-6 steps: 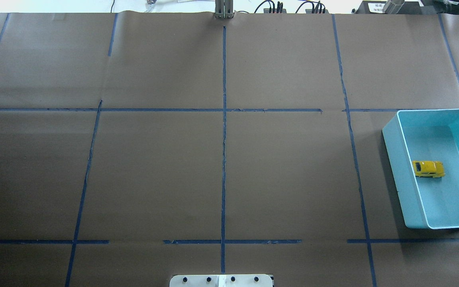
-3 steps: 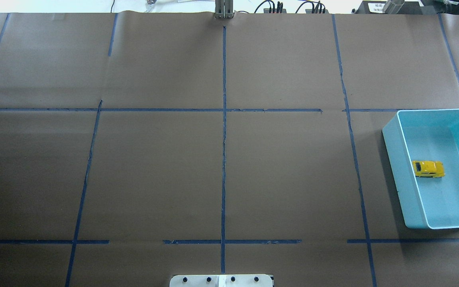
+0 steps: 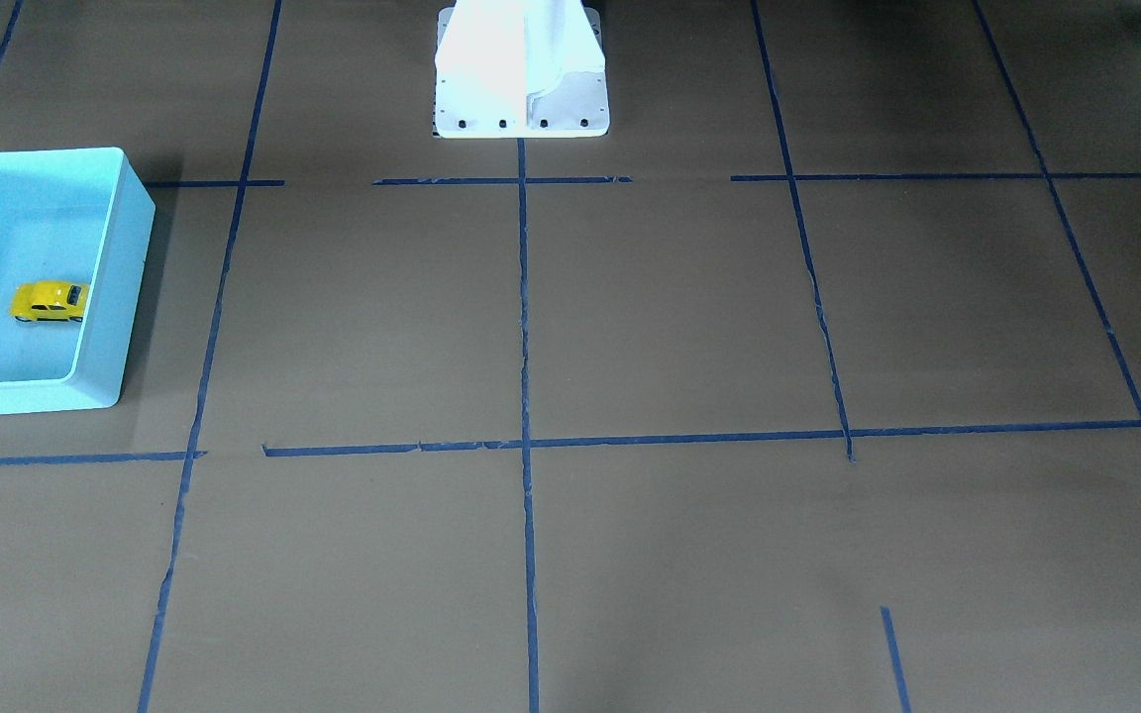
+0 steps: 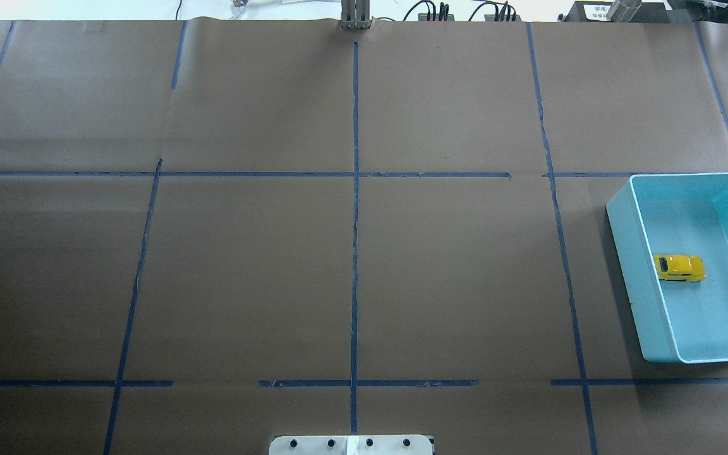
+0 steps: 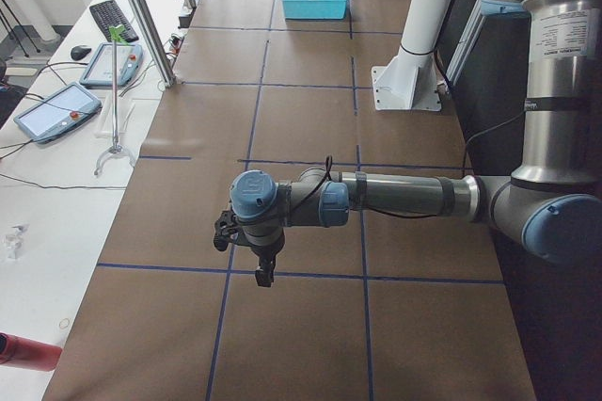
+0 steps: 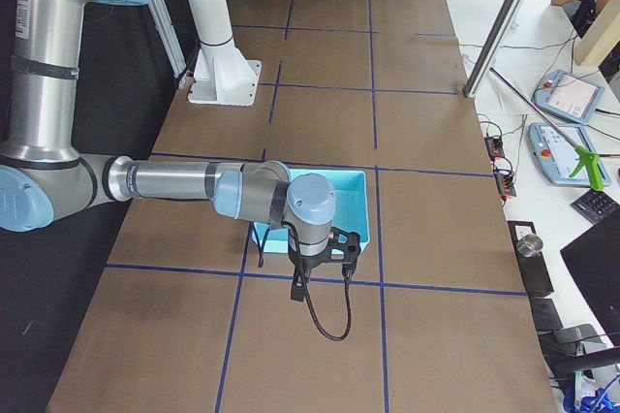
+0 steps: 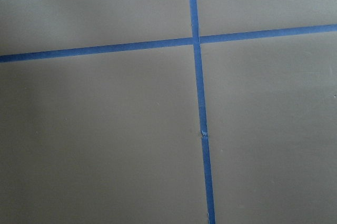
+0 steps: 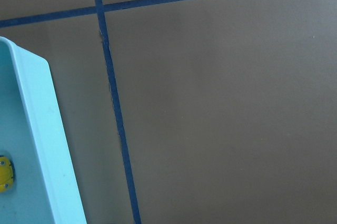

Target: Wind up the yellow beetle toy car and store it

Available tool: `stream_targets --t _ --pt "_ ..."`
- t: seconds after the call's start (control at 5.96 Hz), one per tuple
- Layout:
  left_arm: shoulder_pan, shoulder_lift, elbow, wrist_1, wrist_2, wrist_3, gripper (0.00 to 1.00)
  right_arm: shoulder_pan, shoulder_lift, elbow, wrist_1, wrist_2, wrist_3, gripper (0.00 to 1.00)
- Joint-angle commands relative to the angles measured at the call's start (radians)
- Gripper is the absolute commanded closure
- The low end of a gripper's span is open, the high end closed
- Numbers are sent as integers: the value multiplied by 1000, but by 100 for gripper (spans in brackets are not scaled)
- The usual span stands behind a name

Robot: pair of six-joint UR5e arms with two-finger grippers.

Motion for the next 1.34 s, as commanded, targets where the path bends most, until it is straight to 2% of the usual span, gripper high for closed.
stream_targets --t 0.0,0.34,0.67,1.17 --pt "2 -2 -2 -1 0 0 0 -2 1 -4 56 8 14 0" --pt "2 -2 2 -2 1 2 0 -2 -1 2 63 13 3 0" --pt "2 -2 2 -2 0 2 0 -3 1 5 57 91 -57 0" --pt "2 -2 -2 -1 0 2 0 -3 -5 -1 51 94 -54 0"
